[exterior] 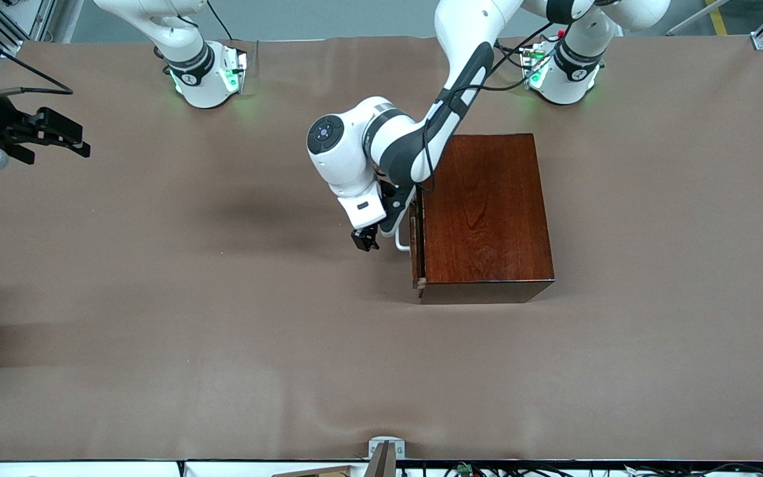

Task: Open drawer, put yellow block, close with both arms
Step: 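Push the drawer front with the left gripper into the box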

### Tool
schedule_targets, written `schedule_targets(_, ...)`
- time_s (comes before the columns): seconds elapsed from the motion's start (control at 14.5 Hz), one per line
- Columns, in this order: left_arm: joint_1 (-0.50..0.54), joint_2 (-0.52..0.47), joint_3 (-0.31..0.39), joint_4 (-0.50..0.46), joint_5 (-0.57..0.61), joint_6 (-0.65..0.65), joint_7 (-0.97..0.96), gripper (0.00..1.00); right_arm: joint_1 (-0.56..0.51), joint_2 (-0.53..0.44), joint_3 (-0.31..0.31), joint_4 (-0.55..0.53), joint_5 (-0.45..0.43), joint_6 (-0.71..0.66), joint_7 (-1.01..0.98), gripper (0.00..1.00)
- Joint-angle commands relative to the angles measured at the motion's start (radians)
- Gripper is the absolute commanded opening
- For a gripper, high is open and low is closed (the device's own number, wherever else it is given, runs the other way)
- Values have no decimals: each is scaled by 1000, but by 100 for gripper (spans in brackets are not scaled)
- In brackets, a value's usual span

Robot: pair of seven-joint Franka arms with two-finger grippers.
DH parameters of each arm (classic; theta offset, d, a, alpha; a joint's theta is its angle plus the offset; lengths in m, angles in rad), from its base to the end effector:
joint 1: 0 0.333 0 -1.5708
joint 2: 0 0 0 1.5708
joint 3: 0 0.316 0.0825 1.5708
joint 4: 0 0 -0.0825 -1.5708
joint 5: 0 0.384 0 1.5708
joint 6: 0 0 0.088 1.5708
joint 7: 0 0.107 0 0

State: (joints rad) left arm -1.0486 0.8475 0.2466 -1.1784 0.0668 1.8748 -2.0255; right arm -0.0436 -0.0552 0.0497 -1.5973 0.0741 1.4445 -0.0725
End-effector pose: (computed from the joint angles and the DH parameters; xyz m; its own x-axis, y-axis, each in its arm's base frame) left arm 0.4840 -0.5660 0.2800 0.4119 0.8679 0.2777 0.9054 -0.4243 -0.0172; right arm 0.5235 0.0127 0.6317 0.9919 0.0873 -0.0918 0.0802 -0.9937 -0.0781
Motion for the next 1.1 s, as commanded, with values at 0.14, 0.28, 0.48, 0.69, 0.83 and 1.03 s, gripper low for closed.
schedule_targets(0.14,-7,-15,25,-17,30,-59,-13,100,-13,-23,19,-18,-22,13,-16,100)
schedule_targets(0.28,-8,-13,25,-17,33,-60,-21,100,-13,-23,19,-18,-20,13,-16,100)
schedule_targets(0.48,-8,-8,23,-20,33,-60,-25,100,-12,-21,19,-18,-20,13,-16,100)
schedule_targets(0.69,-8,-13,23,-9,27,-36,-25,100,-12,-20,19,-13,-22,13,-16,100)
schedule_targets(0.83,-14,-15,17,-9,27,10,-25,100,-10,-20,19,-13,-22,13,-16,100)
schedule_targets(1.03,-24,-19,10,-6,27,90,-25,100,-9,-20,19,-13,-22,13,-16,100)
